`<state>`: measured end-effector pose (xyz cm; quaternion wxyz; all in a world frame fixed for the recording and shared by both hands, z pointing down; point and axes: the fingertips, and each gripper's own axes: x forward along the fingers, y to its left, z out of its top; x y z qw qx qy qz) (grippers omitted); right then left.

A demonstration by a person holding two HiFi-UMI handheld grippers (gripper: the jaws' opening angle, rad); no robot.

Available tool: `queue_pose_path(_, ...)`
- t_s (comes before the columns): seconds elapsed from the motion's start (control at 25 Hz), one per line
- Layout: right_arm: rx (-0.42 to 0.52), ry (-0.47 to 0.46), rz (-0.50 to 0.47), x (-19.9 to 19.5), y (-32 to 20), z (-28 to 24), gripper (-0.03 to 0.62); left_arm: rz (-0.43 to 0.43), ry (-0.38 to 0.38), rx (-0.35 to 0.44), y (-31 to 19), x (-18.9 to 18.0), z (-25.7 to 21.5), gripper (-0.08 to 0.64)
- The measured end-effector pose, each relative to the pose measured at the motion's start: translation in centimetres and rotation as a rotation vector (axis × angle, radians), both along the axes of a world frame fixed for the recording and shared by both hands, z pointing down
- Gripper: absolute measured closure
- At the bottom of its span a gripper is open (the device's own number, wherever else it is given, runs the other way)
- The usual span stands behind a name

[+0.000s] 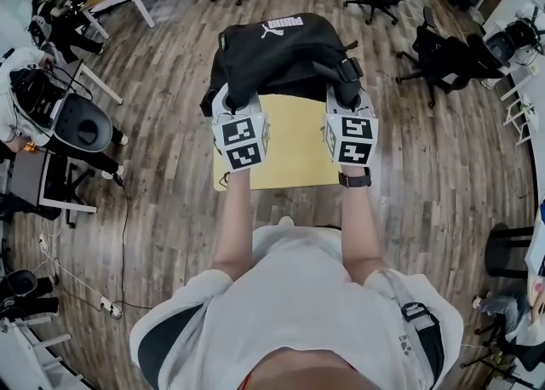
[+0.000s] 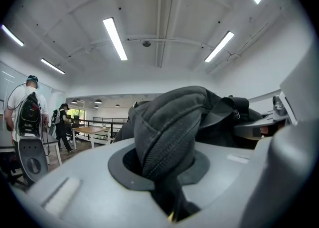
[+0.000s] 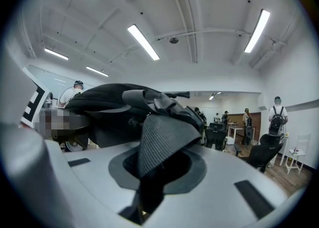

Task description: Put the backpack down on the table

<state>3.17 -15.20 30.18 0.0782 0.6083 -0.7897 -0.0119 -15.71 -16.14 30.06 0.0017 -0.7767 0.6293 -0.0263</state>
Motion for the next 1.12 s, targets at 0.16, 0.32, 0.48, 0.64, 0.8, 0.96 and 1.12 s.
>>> queue_pose_path(0.16, -0.017, 0.027, 0.006, -0.5, -1.2, 0.5, 0.552, 0.013, 0.029, -0.026, -1.4, -0.5, 1.2, 0.491)
queue_pose_path(0.32, -0.035, 0.036, 0.016, -0.2, -2.0, 1.5, 0.551, 0.018, 0.045, -0.045, -2.3, -0.2, 2.5, 0.491)
queue_pose_path(0.48, -0.053, 0.039, 0.013, 0.3, -3.9, 2.3, 0.549, 0.019, 0.051, -0.066, -4.2, 0.4, 3.4, 0.491)
queue_pose_path(0.64, -0.056, 0.032, -0.001, 0.9, -6.7, 2.5, 0.549, 0.005, 0.046, -0.065, -6.7, 0.9, 3.5, 0.491)
queue_pose_path(0.8, -0.068, 0.019, -0.008, 1.0, -8.8, 3.0, 0.549, 0.005, 0.038, -0.076, -9.0, 1.0, 3.7, 0.491)
queue_pose_path(0.96, -0.082, 0.021, -0.013, 1.6, -10.9, 3.5, 0.546, 0.009, 0.042, -0.095, -10.9, 1.5, 4.4, 0.491)
queue_pose_path(1.12, -0.108, 0.015, -0.010, 2.9, -12.3, 4.8, 0.546, 0.017, 0.035, -0.123, -12.4, 2.8, 5.6, 0.491)
